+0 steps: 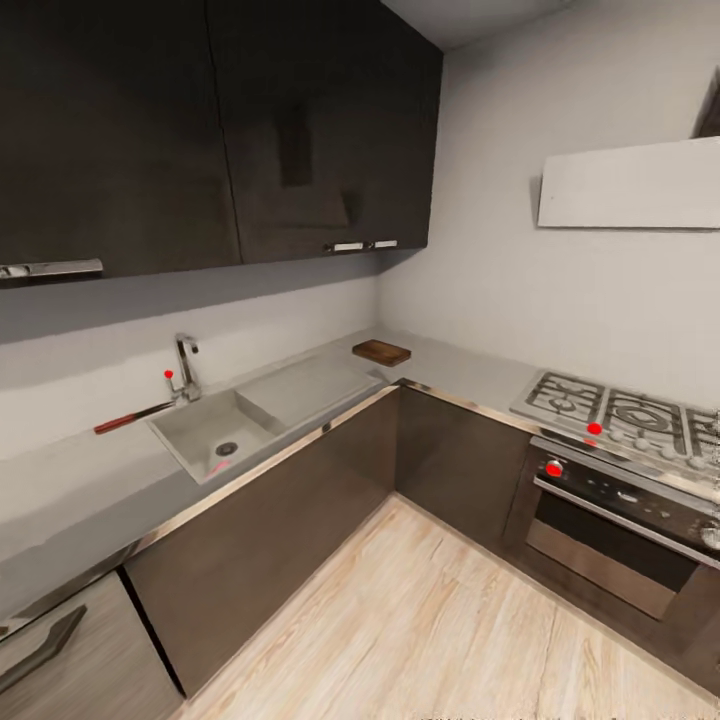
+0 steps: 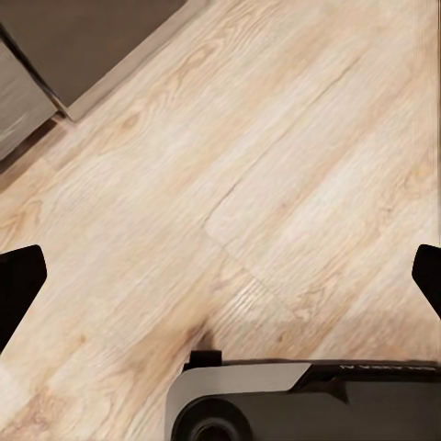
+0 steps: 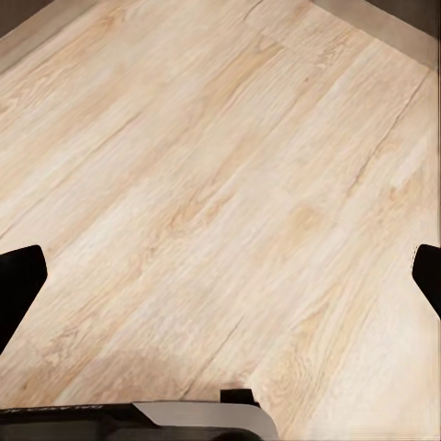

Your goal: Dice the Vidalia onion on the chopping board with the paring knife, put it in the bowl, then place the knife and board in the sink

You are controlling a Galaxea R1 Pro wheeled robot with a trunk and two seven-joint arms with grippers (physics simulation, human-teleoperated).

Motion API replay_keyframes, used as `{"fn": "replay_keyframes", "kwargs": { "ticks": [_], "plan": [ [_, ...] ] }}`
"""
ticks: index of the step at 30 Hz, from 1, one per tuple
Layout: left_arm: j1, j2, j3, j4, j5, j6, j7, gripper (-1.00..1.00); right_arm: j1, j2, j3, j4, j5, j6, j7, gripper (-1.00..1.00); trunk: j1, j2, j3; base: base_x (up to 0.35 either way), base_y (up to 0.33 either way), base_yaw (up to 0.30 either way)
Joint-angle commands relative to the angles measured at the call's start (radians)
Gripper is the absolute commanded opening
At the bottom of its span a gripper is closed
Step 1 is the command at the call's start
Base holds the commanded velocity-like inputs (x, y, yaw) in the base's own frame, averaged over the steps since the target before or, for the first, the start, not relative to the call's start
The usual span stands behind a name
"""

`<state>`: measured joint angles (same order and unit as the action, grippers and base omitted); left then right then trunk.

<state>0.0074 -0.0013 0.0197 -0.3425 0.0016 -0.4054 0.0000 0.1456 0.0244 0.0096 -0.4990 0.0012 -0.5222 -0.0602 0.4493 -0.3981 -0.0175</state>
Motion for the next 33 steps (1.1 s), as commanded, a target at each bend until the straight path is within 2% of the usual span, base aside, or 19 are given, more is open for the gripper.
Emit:
{"fn": "replay_keyframes", "kwargs": {
  "ticks": [1, 17, 33],
  "plan": [
    [0.0, 0.0, 0.002, -0.002, 0.0, -0.001, 0.0, 1.0, 0.0, 0.0, 0.001, -0.001, 0.0, -0.001, -0.004, 1.0, 0.001, -0.002, -0.002, 0.0, 0.0, -0.195],
    [0.0, 0.0, 0.002, -0.001, -0.001, -0.001, 0.0, 1.0, 0.0, 0.0, 0.001, -0.001, 0.0, 0.0, -0.004, 1.0, 0.001, -0.002, -0.002, 0.0, 0.0, -0.187],
    [0.001, 0.0, 0.002, -0.001, -0.002, -0.001, 0.0, 1.0, 0.0, 0.0, 0.001, -0.001, 0.0, 0.0, -0.004, 1.0, 0.001, -0.002, -0.002, 0.0, 0.0, -0.016]
  ]
}}
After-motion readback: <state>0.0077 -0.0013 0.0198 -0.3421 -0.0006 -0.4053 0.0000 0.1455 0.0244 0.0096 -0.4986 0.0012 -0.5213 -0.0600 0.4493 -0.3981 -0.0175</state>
